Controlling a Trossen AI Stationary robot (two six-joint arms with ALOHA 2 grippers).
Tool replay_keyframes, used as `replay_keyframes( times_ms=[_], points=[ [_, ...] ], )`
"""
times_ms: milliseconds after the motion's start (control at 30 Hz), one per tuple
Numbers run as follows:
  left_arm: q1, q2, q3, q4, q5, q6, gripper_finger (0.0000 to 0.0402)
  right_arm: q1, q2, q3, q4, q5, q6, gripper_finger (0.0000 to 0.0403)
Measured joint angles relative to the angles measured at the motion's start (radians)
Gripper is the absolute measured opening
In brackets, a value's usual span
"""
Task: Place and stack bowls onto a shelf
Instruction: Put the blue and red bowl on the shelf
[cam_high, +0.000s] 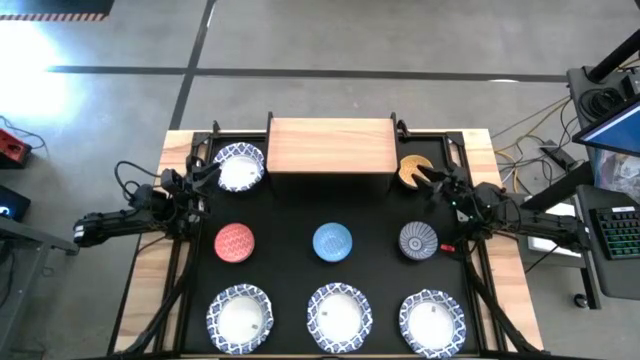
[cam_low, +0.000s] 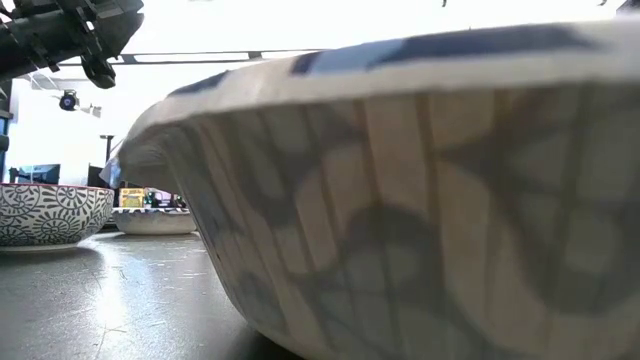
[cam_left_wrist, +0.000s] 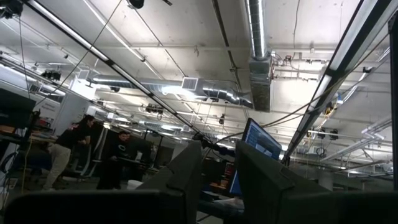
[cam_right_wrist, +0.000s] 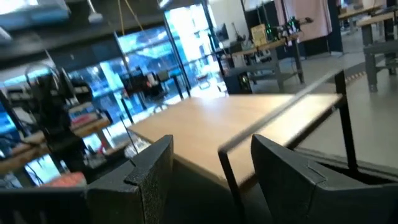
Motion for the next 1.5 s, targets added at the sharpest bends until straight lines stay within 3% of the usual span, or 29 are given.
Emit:
replay_keyframes(
  times_ms=[167, 333, 633, 933, 1133, 1500],
  points=[
    [0.000, 0.000, 0.000, -0.001, 0.000, 0.000, 0.0082, 0.000, 0.005, 0.054, -0.057, -0.004, 0.040, 0.0206],
    [0.000, 0.000, 0.000, -0.003, 0.000, 0.000, 0.0082, 0.000, 0.041, 0.165, -0.227, -0.005, 0.060, 0.0206],
    [0.000, 0.000, 0.000, -0.005, 0.000, 0.000, 0.0082, 0.000, 0.182, 0.384, -0.683, -0.052, 0.302, 0.0206],
    [0.000, 0.000, 0.000, -0.006, 0.000, 0.000, 0.0082, 0.000, 0.382, 0.509, -0.720, -0.225, 0.392, 0.0206],
    [0.000, 0.000, 0.000, -0.006, 0.000, 0.000, 0.0082, 0.000, 0.502, 0.574, -0.886, -0.288, 0.523, 0.0206],
    [0.000, 0.000, 0.000, -0.006, 0.000, 0.000, 0.0082, 0.006, 0.615, 0.583, -0.945, -0.450, 0.747, 0.0205]
  ],
)
